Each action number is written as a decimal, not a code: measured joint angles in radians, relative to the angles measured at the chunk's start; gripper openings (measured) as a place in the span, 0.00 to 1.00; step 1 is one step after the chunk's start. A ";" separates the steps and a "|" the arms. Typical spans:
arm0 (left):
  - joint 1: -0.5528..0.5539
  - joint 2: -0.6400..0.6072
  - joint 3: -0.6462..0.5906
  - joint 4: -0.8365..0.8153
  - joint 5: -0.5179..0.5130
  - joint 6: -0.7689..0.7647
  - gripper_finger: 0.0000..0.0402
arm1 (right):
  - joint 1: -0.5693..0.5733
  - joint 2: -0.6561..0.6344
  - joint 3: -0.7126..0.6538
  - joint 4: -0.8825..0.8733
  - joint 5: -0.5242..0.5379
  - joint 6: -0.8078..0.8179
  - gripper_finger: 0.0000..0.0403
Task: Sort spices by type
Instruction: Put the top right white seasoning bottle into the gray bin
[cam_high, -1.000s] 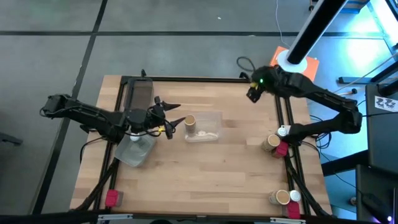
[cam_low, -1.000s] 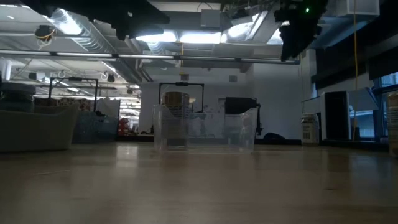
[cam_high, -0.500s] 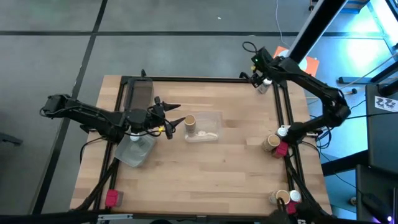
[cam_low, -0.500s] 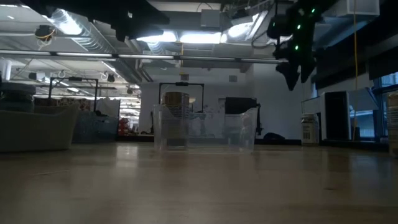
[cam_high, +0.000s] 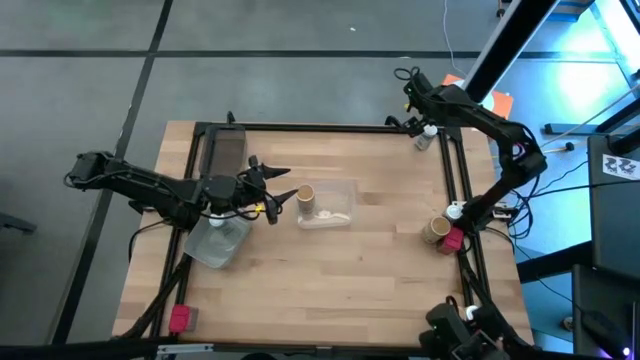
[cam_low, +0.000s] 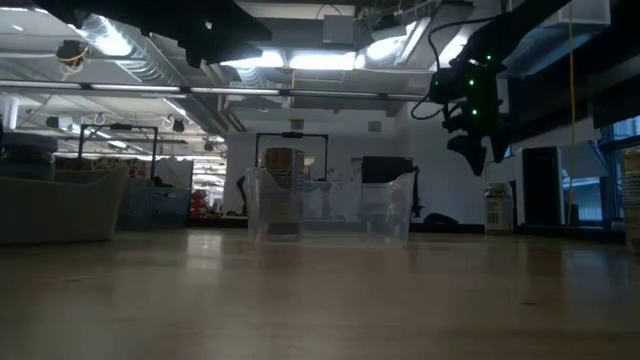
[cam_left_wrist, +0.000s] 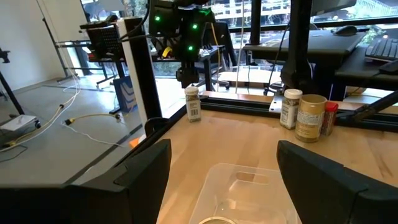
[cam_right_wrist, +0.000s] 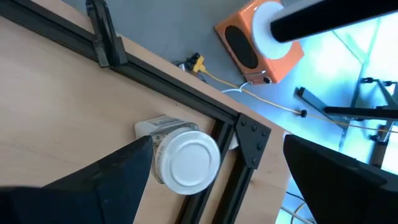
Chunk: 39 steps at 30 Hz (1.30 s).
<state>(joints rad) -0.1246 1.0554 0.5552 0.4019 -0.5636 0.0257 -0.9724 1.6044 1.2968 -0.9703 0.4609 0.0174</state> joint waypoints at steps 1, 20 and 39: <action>0.000 0.000 0.000 0.000 0.000 0.000 0.69 | -0.005 0.003 0.000 0.000 -0.006 0.000 0.89; 0.000 0.000 0.000 -0.002 0.000 -0.006 0.69 | -0.033 0.004 -0.035 0.059 -0.035 0.015 0.89; 0.000 0.000 0.000 -0.002 0.000 -0.003 0.69 | -0.044 0.010 -0.108 0.110 -0.061 -0.018 0.89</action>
<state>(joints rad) -0.1246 1.0554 0.5556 0.3996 -0.5636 0.0223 -1.0168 1.6149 1.1892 -0.8603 0.4004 -0.0010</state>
